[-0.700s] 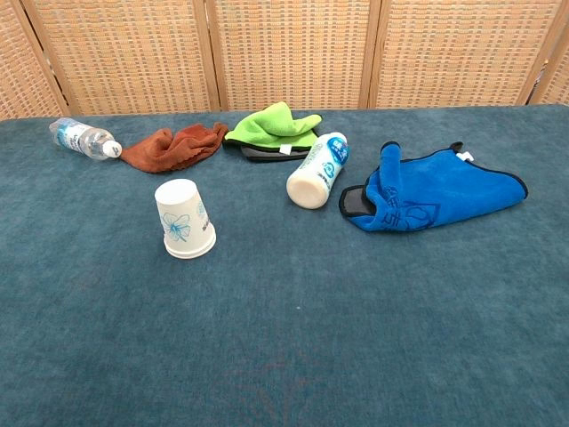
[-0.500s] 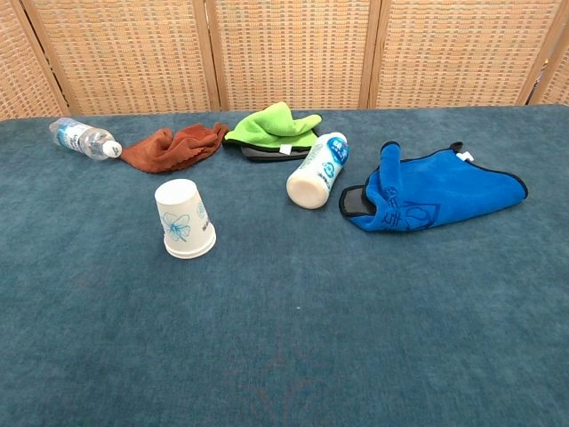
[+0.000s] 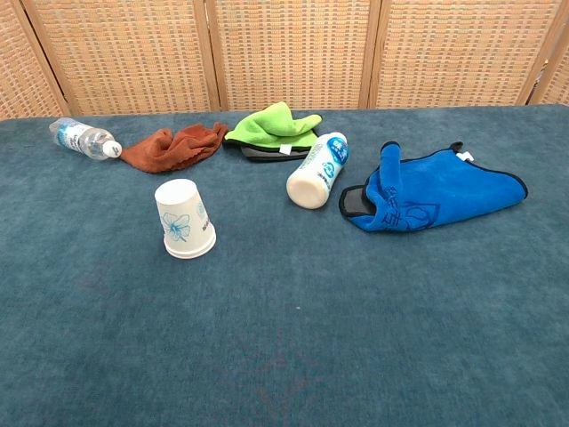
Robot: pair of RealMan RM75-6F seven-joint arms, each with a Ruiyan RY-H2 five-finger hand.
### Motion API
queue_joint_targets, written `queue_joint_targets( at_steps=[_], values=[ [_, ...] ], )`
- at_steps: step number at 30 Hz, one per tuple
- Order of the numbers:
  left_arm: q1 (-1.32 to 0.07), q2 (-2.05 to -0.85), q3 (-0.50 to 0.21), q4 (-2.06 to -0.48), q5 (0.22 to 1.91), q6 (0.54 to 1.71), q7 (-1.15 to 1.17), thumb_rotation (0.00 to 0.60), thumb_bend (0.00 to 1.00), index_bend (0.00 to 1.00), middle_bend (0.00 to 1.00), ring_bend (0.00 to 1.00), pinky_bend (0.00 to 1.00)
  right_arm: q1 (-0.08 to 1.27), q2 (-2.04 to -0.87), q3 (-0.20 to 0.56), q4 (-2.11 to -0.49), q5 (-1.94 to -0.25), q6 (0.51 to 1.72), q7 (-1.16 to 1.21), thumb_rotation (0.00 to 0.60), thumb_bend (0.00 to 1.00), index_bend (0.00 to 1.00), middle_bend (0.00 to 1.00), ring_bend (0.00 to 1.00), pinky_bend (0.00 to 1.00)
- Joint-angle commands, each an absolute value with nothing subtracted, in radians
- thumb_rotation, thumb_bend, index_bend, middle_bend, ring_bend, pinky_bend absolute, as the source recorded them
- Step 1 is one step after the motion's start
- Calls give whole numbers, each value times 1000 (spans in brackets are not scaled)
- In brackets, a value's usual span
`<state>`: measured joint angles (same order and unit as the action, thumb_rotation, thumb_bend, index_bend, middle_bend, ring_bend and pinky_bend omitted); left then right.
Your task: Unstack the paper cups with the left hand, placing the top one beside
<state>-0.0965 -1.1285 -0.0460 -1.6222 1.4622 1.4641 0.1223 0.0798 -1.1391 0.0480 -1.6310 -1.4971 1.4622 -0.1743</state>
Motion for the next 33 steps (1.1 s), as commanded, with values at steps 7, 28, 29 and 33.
queue_joint_targets(
  at_steps=[7, 28, 29, 33],
  values=[
    [-100, -1131, -42, -1643, 1469, 1460, 137, 600, 242, 0, 0, 0, 0, 79, -1137, 48, -1631, -1496, 1462, -168, 600, 94, 0, 0, 0, 0],
    [-296, -1041, -179, -1907, 1286, 1233, 341, 600, 242, 157, 0, 0, 0, 82, -1133, 43, -1637, -1499, 1451, -151, 600, 94, 0, 0, 0, 0],
    [-313, -1036, -190, -1924, 1257, 1210, 353, 600, 242, 170, 0, 0, 0, 82, -1133, 43, -1637, -1499, 1450, -151, 600, 95, 0, 0, 0, 0],
    [-405, -1017, -243, -1997, 1103, 1114, 438, 600, 242, 222, 0, 0, 0, 85, -1132, 43, -1636, -1497, 1443, -146, 600, 94, 0, 0, 0, 0]
  ],
)
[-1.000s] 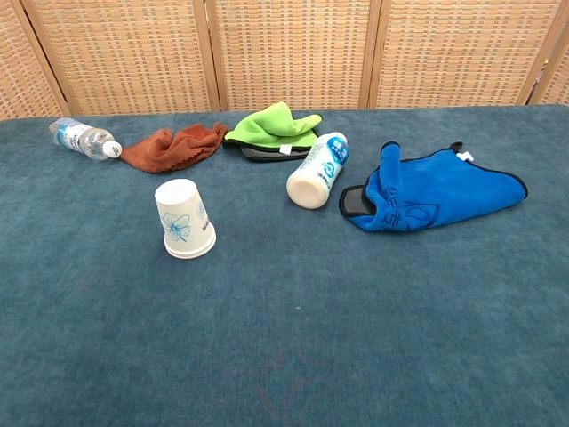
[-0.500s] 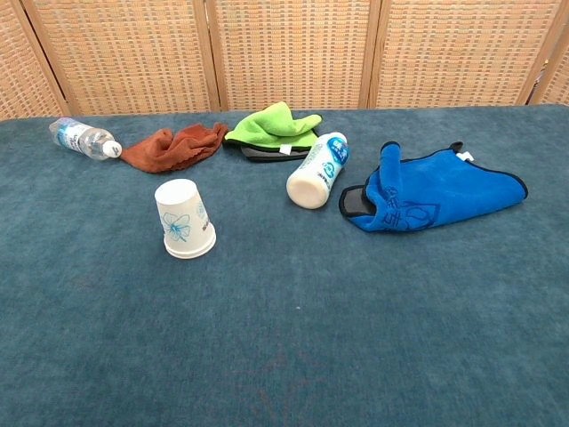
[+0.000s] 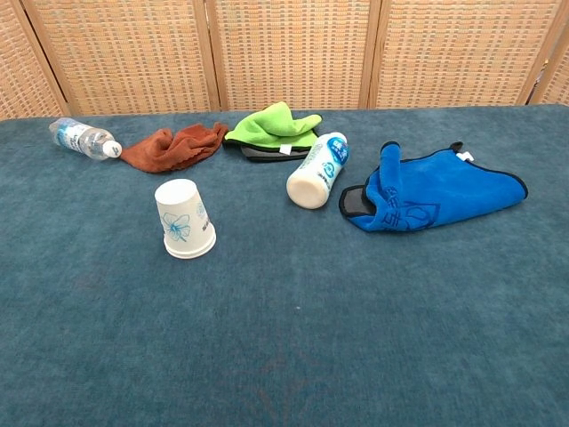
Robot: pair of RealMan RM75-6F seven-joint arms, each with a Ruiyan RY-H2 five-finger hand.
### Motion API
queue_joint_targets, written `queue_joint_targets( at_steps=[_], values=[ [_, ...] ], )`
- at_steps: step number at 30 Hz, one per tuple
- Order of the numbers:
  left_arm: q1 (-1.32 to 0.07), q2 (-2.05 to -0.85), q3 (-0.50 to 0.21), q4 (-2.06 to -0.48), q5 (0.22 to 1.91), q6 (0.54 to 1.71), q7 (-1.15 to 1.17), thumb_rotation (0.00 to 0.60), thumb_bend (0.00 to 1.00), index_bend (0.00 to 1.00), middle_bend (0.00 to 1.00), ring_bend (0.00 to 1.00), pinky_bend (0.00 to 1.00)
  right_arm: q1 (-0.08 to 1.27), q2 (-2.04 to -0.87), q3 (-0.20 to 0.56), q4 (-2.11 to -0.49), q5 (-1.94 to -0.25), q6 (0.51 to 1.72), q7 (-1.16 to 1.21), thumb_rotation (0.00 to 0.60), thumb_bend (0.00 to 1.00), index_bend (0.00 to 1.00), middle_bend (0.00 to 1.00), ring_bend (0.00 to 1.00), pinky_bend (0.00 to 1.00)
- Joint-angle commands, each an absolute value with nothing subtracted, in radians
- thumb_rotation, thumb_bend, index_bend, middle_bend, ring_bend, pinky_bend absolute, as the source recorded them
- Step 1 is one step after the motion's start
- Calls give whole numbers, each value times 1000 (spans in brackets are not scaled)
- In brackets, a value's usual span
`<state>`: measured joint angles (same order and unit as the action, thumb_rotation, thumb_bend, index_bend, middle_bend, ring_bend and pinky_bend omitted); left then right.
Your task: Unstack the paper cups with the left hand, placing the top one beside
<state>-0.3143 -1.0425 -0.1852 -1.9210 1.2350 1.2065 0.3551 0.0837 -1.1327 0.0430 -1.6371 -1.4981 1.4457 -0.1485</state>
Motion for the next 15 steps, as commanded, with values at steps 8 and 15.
queue_joint_targets(
  at_steps=[8, 15],
  values=[
    [-590, -1063, -302, -2038, 818, 1049, 636, 600, 242, 235, 0, 0, 0, 87, -1127, 45, -1635, -1492, 1437, -121, 600, 95, 0, 0, 0, 0],
    [-769, -1156, -319, -2031, 486, 1040, 764, 600, 242, 243, 0, 0, 0, 88, -1123, 46, -1627, -1494, 1435, -85, 600, 93, 0, 0, 0, 0]
  ],
)
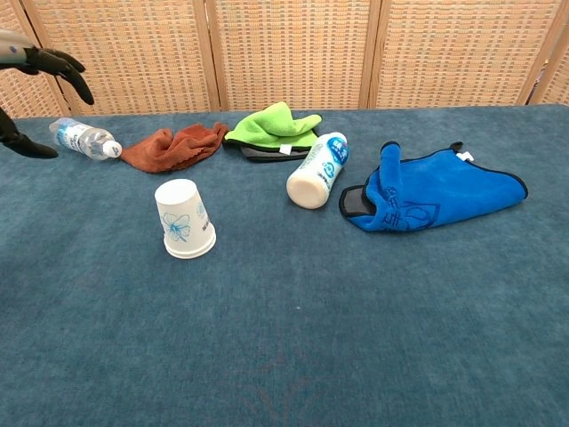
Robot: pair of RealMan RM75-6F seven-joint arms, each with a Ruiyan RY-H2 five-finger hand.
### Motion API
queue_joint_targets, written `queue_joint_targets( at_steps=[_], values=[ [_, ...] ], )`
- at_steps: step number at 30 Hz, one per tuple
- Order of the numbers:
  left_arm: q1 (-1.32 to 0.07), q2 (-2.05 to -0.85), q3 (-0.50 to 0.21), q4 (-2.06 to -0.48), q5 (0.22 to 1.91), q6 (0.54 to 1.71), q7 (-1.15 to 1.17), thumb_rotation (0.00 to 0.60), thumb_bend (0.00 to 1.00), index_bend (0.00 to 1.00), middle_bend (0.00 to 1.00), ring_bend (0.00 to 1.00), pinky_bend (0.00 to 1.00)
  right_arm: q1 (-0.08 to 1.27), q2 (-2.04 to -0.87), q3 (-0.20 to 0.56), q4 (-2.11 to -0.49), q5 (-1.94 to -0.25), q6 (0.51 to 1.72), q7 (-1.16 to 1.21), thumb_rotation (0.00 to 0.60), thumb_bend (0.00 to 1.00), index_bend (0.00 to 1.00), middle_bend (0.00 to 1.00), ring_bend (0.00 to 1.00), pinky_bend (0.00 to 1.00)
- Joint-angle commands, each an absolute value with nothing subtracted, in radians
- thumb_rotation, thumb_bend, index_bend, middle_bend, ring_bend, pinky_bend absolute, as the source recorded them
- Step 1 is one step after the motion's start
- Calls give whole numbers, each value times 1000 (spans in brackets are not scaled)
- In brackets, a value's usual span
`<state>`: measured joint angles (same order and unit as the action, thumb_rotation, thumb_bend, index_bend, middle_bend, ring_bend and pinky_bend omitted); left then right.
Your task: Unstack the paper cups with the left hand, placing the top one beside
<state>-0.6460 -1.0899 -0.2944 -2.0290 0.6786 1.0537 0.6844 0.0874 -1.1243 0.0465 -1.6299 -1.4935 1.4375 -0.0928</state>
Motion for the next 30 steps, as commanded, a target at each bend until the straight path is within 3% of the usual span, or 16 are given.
queue_joint_targets(
  at_steps=[1, 11, 30],
  values=[
    [-798, -1170, -323, -2025, 441, 1042, 777, 600, 242, 246, 0, 0, 0, 89, -1122, 45, -1625, -1494, 1432, -81, 600, 94, 0, 0, 0, 0],
    [-974, -1302, -312, -1946, 242, 1129, 890, 600, 242, 290, 0, 0, 0, 93, -1115, 48, -1612, -1483, 1417, -34, 600, 94, 0, 0, 0, 0],
    [-1099, -1456, -270, -1783, 145, 1193, 970, 600, 242, 327, 0, 0, 0, 91, -1098, 57, -1583, -1463, 1408, 60, 600, 93, 0, 0, 0, 0]
  ],
)
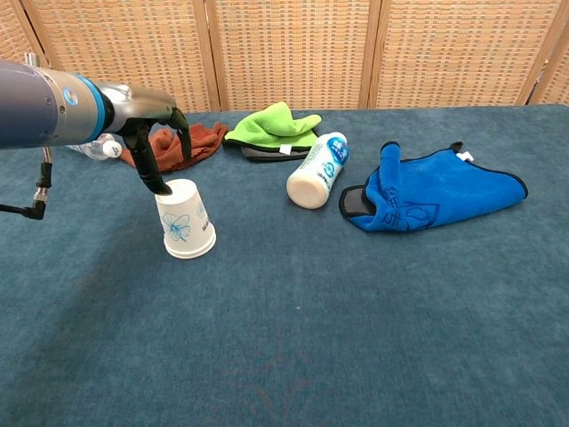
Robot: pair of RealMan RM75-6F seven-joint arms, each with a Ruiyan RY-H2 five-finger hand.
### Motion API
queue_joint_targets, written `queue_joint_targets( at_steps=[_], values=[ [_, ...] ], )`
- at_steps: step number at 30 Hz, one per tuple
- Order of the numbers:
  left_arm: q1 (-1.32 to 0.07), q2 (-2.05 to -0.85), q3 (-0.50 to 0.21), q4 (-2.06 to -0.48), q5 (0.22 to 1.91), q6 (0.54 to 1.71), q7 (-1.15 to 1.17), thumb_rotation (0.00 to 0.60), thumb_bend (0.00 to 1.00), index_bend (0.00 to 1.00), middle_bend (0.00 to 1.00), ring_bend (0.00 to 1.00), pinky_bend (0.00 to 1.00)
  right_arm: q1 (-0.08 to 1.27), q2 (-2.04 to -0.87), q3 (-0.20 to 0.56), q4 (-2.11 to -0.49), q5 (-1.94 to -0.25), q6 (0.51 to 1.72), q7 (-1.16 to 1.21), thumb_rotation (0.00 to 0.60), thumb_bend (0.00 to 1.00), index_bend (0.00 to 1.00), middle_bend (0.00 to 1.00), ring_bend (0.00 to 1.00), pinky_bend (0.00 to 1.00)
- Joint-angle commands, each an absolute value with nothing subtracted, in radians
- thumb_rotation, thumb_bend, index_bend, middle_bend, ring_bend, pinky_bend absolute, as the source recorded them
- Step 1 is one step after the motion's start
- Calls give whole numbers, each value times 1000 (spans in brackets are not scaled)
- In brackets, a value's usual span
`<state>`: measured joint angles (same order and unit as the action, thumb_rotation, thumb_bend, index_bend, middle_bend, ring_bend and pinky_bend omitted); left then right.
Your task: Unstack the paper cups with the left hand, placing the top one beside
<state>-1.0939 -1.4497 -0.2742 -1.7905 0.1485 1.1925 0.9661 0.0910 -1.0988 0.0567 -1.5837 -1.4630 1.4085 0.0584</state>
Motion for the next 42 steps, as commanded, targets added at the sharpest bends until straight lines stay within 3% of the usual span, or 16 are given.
queue_joint_targets(
  at_steps=[1, 24, 34, 42],
  values=[
    [-1100, -1459, -269, -1780, 144, 1192, 970, 600, 242, 327, 0, 0, 0, 91, -1098, 57, -1583, -1463, 1409, 61, 600, 93, 0, 0, 0, 0],
    [-1113, -1485, -237, -1749, 132, 1173, 963, 600, 242, 327, 0, 0, 0, 89, -1102, 60, -1580, -1457, 1413, 61, 600, 93, 0, 0, 0, 0],
    [-1114, -1502, -233, -1733, 146, 1183, 951, 600, 242, 507, 0, 0, 0, 86, -1101, 62, -1576, -1459, 1421, 72, 600, 93, 0, 0, 0, 0],
    [-1105, -1491, -241, -1751, 181, 1198, 925, 600, 242, 537, 0, 0, 0, 83, -1102, 64, -1573, -1459, 1426, 74, 600, 93, 0, 0, 0, 0]
  ],
)
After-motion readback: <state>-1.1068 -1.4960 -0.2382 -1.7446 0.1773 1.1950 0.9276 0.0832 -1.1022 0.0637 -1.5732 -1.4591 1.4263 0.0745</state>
